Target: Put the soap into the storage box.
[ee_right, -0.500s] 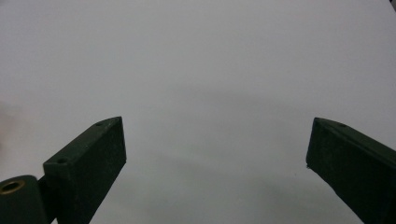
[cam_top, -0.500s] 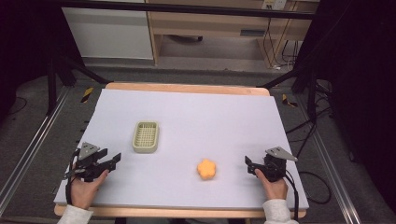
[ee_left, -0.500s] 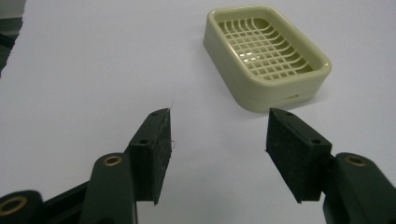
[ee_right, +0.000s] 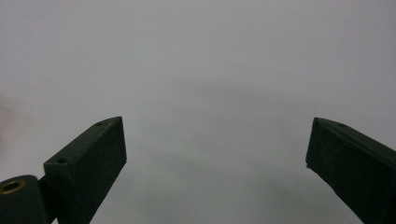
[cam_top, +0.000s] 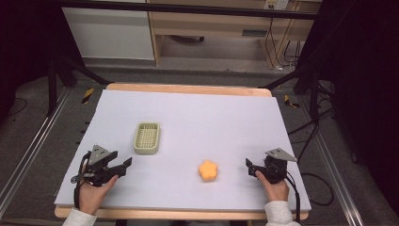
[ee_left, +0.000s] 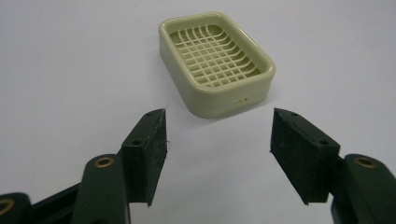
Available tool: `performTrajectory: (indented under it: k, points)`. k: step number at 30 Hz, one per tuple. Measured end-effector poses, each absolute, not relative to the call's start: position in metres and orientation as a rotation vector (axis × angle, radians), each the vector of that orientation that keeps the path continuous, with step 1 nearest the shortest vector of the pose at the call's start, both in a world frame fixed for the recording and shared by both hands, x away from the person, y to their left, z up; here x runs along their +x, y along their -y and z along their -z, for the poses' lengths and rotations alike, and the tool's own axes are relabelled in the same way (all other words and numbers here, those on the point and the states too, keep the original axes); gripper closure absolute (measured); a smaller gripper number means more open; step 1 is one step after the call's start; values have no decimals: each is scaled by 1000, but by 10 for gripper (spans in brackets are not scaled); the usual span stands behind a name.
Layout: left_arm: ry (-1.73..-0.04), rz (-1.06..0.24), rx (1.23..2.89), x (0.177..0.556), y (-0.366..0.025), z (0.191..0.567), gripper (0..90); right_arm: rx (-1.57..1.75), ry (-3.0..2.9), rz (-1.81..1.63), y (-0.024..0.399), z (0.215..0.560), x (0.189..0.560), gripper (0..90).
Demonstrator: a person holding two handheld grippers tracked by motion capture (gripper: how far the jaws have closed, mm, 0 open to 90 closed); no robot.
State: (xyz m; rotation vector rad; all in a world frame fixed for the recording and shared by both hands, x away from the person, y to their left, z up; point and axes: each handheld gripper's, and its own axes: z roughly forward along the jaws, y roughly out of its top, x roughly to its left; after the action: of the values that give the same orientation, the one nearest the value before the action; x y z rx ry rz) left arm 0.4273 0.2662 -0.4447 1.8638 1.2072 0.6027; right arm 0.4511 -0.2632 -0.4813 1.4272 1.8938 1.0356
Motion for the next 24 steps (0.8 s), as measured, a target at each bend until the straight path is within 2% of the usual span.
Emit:
performTrajectory:
  k: [24]
  points:
    - [-1049, -564, 1955, 436, -218, 424, 326, 1420, -1904, -1032, 263, 480, 450, 52]
